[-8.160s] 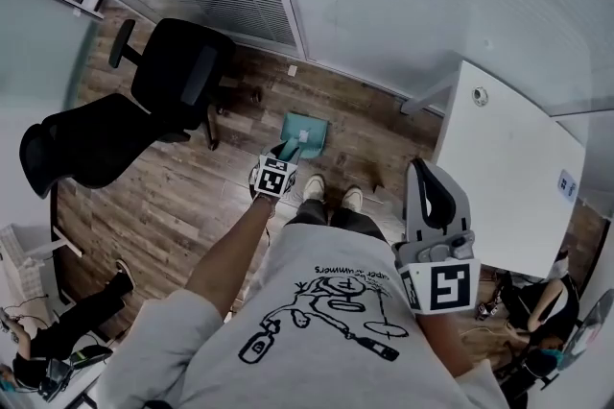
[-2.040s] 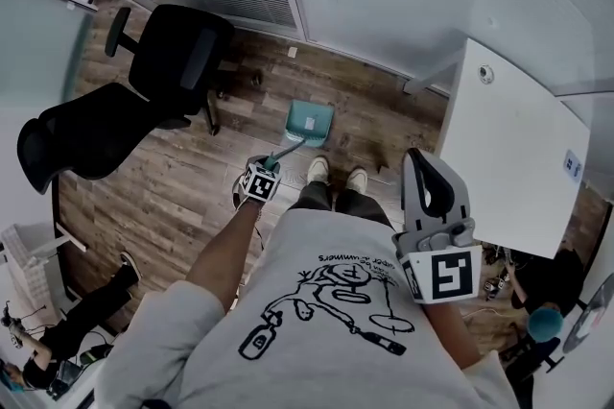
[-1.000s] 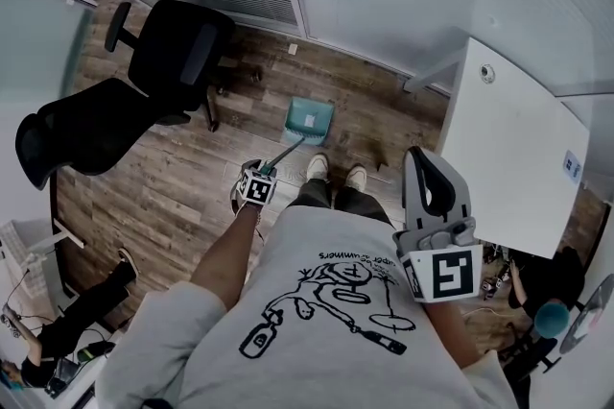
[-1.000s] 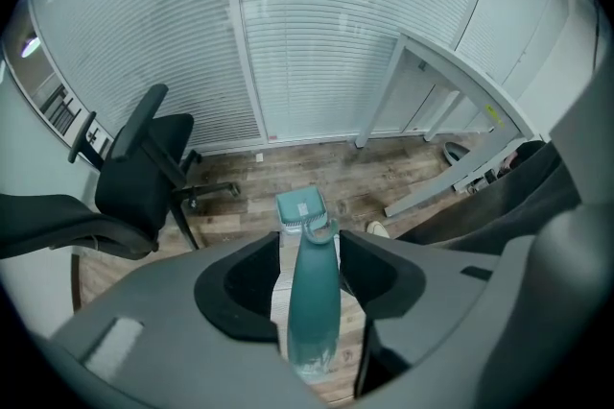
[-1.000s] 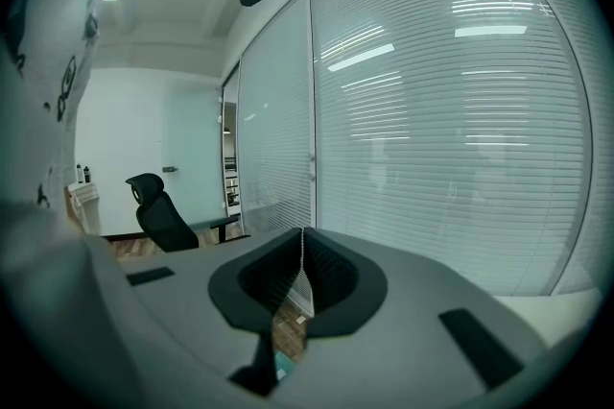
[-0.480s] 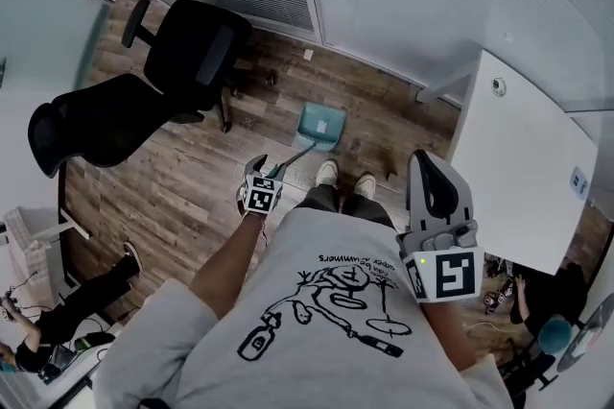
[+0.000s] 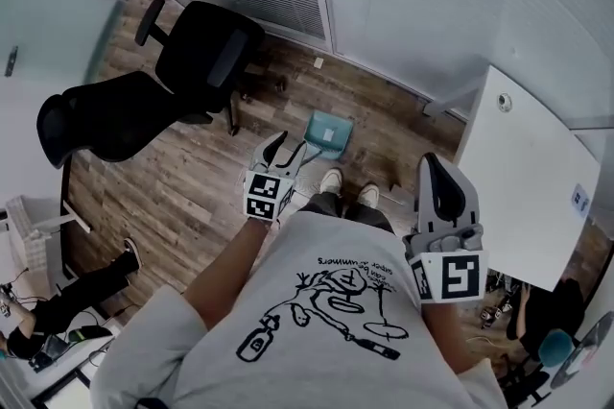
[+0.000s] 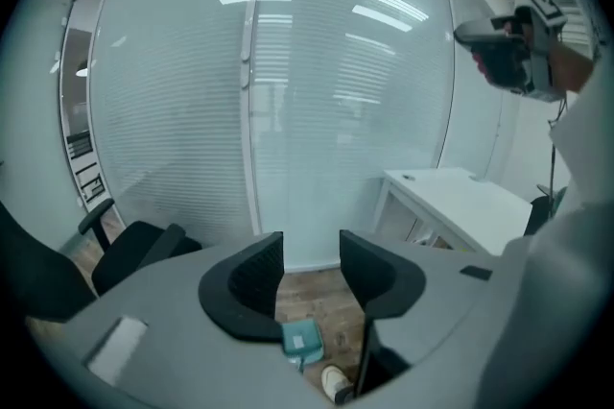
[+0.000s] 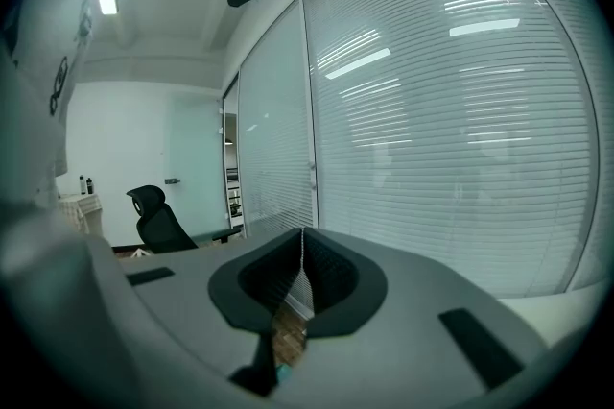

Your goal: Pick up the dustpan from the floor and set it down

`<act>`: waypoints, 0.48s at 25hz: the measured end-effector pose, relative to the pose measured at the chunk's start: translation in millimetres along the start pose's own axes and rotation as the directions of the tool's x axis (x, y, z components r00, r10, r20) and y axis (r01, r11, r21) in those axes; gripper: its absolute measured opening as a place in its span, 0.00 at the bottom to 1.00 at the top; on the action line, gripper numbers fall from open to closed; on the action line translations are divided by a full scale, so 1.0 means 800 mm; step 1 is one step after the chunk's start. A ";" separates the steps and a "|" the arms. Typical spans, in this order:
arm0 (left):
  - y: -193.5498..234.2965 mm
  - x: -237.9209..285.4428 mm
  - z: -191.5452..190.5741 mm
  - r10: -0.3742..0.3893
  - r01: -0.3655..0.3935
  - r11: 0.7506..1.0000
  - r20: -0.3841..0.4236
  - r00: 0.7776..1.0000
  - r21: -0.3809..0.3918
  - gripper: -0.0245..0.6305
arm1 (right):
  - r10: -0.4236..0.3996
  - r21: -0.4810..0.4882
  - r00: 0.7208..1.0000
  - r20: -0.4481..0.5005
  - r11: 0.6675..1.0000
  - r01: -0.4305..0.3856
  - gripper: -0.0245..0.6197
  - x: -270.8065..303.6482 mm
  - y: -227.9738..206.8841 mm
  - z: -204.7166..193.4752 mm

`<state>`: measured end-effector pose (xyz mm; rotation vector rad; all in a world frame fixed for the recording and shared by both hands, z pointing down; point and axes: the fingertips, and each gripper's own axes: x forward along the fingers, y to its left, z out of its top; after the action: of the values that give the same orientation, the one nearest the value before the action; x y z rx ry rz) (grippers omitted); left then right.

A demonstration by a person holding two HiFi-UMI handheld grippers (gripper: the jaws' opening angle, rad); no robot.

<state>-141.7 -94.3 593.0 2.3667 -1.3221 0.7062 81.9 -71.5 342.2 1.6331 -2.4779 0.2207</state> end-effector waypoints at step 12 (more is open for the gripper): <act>-0.051 -0.084 0.248 -0.048 0.052 0.999 0.418 0.907 0.001 0.22 | -0.034 -0.024 0.999 0.031 0.999 0.035 0.05 -0.013 -0.031 0.020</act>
<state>-85.8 -128.6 390.0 2.6298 -1.4100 0.1740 107.4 -75.4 324.8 1.6806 -2.4620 0.1608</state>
